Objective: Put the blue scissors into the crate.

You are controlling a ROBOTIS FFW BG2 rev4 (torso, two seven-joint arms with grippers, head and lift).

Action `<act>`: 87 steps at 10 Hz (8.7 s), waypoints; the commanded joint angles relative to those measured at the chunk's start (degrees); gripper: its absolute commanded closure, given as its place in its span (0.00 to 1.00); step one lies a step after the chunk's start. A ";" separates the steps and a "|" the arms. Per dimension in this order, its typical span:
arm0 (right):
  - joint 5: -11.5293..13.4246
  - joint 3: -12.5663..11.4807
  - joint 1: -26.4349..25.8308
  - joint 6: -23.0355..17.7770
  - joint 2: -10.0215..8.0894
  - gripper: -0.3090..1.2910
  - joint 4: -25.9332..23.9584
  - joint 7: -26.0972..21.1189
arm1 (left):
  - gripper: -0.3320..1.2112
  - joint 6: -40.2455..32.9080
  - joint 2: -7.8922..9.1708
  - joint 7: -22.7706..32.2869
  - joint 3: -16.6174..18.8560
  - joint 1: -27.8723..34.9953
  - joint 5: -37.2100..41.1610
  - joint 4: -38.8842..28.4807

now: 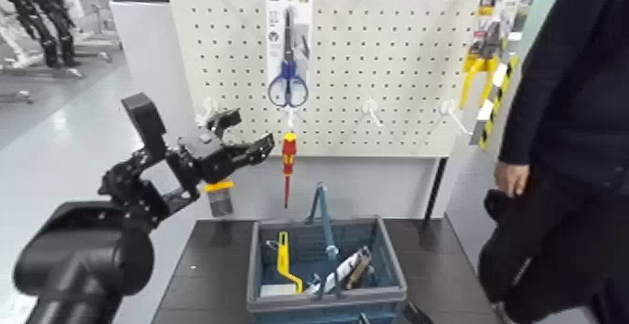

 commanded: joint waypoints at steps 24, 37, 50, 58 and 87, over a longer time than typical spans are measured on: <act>-1.16 0.58 -1.41 0.79 0.01 0.29 0.80 2.30 | 0.98 -10.86 -0.91 -7.52 -10.62 -29.64 0.10 31.10; -1.07 0.84 -1.23 0.97 -0.35 0.29 0.54 2.13 | 0.98 0.22 -1.44 -7.17 -10.36 -12.77 5.38 5.35; -1.24 0.32 -1.23 1.32 -0.35 0.29 0.71 2.30 | 0.98 10.15 -0.12 -7.17 -6.67 2.61 5.20 2.63; -1.24 0.32 -1.23 1.32 -0.26 0.29 0.80 2.57 | 0.98 10.24 0.14 -8.84 -4.47 5.51 1.77 10.80; -1.07 -0.56 -0.09 1.58 -0.08 0.28 -0.17 2.13 | 0.29 -6.55 -2.76 16.48 0.63 33.90 -4.03 -8.98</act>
